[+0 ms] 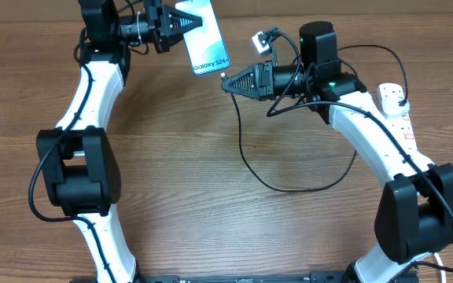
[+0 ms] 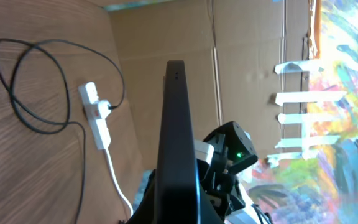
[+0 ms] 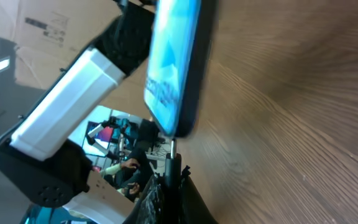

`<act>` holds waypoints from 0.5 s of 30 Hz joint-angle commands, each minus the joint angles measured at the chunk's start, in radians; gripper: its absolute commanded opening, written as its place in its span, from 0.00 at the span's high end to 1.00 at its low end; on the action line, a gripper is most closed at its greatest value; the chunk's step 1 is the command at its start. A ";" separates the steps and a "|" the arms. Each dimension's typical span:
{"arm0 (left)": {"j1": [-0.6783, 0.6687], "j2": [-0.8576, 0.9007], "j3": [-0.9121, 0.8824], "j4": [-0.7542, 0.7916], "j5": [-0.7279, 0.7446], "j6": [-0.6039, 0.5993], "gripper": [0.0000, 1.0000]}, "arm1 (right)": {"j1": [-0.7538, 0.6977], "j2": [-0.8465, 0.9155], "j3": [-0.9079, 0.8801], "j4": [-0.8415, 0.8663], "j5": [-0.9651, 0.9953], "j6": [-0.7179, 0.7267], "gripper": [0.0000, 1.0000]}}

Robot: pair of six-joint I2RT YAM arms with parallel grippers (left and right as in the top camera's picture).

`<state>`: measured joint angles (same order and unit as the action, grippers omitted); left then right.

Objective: Plug charger to phone and switch on socket
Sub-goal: 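Lift the USB-C end with the right gripper toward the phone's bottom port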

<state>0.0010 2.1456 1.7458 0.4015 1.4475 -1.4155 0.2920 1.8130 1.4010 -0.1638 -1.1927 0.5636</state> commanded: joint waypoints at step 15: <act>-0.013 -0.008 0.010 0.420 -0.021 -0.433 0.96 | 0.007 0.002 0.010 0.219 -0.086 0.121 0.96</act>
<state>-0.0071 2.1456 1.7454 0.8078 1.4391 -1.7809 0.2955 1.8130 1.4006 0.0452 -1.2648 0.6746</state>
